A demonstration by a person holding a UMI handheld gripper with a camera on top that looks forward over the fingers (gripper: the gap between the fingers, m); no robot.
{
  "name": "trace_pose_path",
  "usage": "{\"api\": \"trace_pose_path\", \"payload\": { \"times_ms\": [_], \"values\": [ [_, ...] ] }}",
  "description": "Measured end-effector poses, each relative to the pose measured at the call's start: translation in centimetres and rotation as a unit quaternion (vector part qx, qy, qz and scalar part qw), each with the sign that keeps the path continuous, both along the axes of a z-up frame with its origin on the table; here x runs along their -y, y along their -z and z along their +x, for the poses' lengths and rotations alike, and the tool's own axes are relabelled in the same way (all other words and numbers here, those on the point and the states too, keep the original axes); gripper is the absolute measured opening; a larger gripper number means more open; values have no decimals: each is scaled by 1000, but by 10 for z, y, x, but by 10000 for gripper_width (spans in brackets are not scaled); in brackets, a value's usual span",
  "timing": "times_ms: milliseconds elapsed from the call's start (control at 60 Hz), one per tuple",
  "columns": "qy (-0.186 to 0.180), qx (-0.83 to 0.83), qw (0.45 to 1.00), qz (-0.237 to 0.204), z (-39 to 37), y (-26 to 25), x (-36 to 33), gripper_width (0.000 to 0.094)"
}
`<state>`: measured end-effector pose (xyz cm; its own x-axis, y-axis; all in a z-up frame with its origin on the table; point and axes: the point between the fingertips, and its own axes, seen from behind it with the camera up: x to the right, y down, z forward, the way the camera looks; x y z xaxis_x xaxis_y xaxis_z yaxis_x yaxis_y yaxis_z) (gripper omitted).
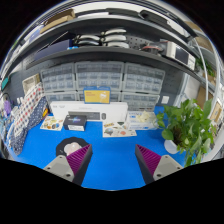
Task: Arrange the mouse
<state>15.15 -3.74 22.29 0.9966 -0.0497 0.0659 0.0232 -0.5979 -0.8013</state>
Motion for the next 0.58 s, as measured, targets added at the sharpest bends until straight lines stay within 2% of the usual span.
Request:
{"api": "trace_pose_path", "payload": {
  "times_ms": [217,583],
  "values": [
    [3,1,1000,13,17,-14,13,871],
    [6,-7,1000,10,23,-20,25,867]
  ]
}}
